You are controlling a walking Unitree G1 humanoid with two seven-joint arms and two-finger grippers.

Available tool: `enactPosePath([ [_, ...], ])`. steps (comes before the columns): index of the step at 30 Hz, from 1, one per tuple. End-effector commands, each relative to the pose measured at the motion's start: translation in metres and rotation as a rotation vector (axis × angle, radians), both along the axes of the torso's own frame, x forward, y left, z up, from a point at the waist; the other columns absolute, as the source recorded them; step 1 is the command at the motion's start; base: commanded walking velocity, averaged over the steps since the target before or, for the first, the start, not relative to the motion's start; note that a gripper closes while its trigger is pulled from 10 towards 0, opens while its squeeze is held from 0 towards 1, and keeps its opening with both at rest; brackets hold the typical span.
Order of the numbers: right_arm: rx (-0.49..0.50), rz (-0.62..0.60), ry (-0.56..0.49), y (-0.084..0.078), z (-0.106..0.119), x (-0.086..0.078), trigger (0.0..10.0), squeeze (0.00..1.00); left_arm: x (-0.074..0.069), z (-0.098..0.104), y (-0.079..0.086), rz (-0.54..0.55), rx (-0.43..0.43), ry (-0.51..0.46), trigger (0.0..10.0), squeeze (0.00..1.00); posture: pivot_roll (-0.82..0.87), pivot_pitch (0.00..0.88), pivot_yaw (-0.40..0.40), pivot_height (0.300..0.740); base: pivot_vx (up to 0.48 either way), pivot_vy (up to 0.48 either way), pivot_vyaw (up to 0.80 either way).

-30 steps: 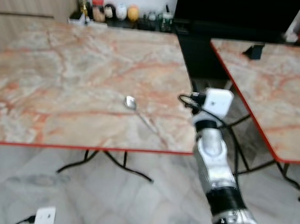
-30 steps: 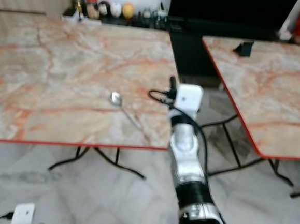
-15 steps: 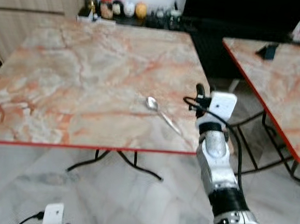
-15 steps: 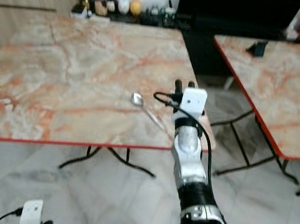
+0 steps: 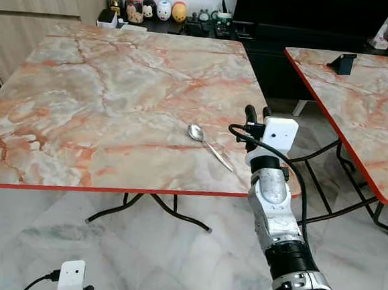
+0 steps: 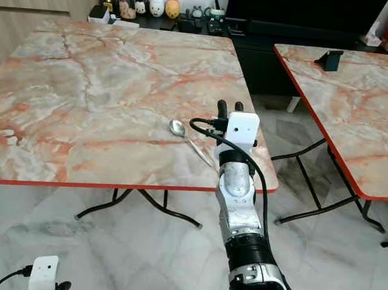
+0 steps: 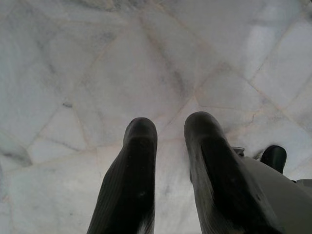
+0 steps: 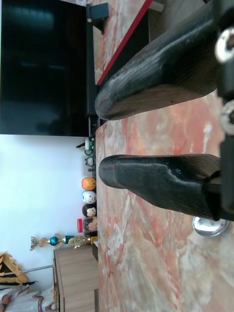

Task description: Setting the table

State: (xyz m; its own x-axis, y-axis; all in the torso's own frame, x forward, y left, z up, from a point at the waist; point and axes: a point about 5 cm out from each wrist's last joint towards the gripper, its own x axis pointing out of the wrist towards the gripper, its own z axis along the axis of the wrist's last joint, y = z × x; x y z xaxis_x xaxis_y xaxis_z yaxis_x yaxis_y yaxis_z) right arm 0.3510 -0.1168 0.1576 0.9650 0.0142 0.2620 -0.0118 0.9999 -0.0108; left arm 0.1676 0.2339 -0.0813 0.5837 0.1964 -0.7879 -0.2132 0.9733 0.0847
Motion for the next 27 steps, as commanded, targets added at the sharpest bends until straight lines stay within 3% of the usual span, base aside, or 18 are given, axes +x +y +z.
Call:
enactPosePath([
  [1,-0.023,0.002,0.013,-0.001,-0.003,0.000,10.0,0.00,-0.003,-0.002,-0.003,-0.006,0.000,0.026,10.0,0.00,0.06,0.000,-0.054,0.740,0.000,0.000,0.00],
  [10,-0.028,0.010,0.030,-0.001,-0.006,-0.001,10.0,0.00,-0.004,-0.003,-0.002,-0.009,0.003,0.028,10.0,0.00,0.05,0.000,-0.054,0.740,0.168,0.000,0.70],
  [20,-0.023,0.026,0.056,0.000,-0.010,-0.001,10.0,0.00,-0.004,-0.003,-0.002,-0.010,0.003,0.027,10.0,0.00,0.05,0.000,-0.053,0.740,0.261,0.000,0.00],
  [27,-0.057,-0.011,0.117,-0.009,-0.021,-0.004,10.0,0.00,-0.003,-0.003,-0.003,-0.017,0.005,0.028,10.0,0.00,0.05,0.000,-0.053,0.740,0.073,0.000,0.00],
])
